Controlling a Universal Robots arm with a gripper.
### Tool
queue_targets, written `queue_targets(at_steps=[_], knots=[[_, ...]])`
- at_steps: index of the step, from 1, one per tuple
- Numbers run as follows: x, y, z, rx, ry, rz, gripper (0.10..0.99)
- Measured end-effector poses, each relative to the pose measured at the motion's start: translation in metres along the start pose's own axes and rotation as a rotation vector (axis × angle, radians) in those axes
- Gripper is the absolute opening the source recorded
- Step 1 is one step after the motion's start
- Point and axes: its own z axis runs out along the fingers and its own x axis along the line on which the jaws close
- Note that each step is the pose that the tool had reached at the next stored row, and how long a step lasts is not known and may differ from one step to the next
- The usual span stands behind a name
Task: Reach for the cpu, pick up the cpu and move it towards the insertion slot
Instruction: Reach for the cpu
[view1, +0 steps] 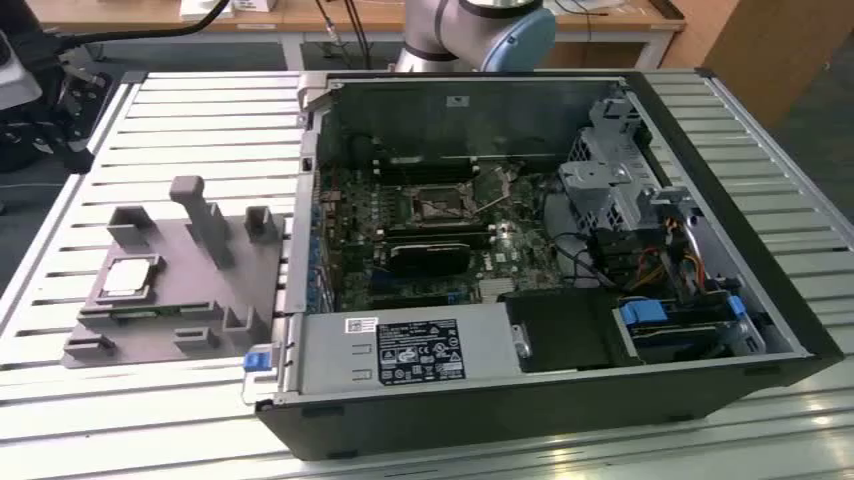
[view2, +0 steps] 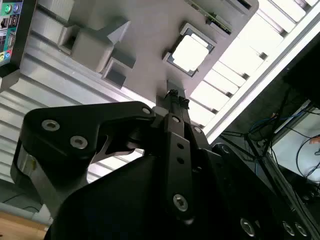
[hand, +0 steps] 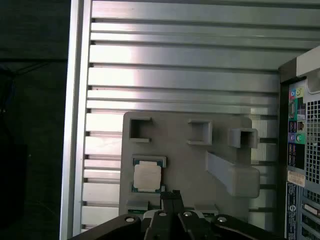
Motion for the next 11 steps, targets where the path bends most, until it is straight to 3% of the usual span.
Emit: queue_targets(at_steps=[11], knots=[[0.0017, -0.0001, 0.0000, 0.000, 0.0000, 0.000, 0.106]])
